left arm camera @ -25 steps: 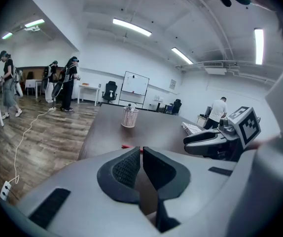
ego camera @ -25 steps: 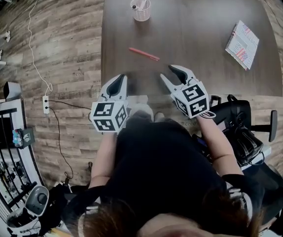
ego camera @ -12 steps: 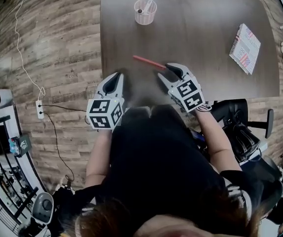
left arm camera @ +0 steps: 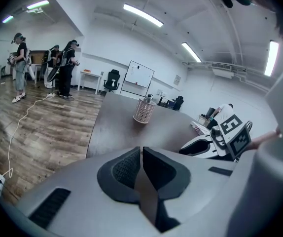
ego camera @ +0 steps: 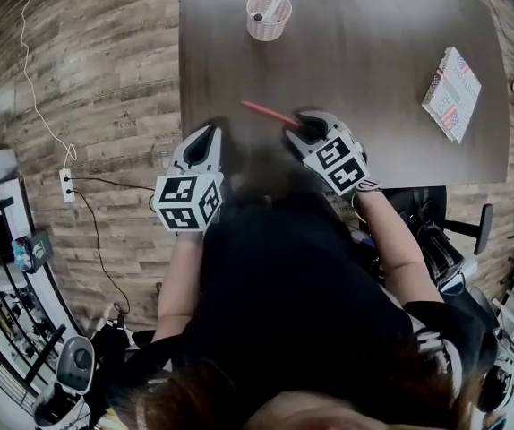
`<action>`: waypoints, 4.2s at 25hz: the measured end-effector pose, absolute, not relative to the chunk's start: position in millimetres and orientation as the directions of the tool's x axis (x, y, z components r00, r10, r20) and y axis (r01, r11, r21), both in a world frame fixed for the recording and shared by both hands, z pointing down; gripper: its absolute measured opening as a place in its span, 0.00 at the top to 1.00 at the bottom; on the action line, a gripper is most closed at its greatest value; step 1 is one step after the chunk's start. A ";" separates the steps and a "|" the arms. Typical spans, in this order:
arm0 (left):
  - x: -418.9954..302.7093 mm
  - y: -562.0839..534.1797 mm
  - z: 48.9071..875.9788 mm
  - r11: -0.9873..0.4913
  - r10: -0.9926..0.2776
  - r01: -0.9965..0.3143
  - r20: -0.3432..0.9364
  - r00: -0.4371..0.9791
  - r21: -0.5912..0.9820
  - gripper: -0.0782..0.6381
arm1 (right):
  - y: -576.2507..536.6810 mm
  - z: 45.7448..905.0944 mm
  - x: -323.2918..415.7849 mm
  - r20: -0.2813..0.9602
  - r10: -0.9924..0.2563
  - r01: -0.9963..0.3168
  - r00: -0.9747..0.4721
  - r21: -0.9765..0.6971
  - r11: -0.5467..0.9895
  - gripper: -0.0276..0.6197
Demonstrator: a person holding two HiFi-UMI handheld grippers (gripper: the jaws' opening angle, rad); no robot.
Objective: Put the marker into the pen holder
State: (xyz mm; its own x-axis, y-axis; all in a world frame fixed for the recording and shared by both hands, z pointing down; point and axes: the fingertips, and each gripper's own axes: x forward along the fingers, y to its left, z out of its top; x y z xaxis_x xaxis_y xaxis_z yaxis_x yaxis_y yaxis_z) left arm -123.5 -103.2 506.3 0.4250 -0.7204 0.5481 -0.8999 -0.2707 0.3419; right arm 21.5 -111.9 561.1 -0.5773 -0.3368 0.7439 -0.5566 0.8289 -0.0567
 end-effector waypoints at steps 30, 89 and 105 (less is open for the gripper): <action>-99.5 -116.1 505.9 -0.228 -0.731 -0.917 0.565 0.382 0.326 0.85 | -98.8 557.4 21.4 0.732 -0.245 -0.446 -0.635 -0.089 0.891 0.84; -68.4 -222.7 418.9 -0.427 -0.761 -0.883 0.449 0.468 0.196 0.85 | -314.9 431.3 30.8 0.950 -0.272 -0.138 -0.151 0.253 0.958 0.83; -81.5 -240.3 424.4 -0.395 -0.775 -0.892 0.442 0.453 0.221 0.85 | -335.2 453.9 19.9 0.968 -0.251 0.024 -0.010 0.251 0.968 0.83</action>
State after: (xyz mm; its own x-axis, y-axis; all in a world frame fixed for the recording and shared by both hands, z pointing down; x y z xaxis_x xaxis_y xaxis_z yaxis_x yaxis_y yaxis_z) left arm -81.5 -240.3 424.4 0.4527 -0.7745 0.4418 -0.8916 -0.3949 0.2213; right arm 19.9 -335.2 453.9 -0.0104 -0.2510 0.9679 0.0235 0.9676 0.2512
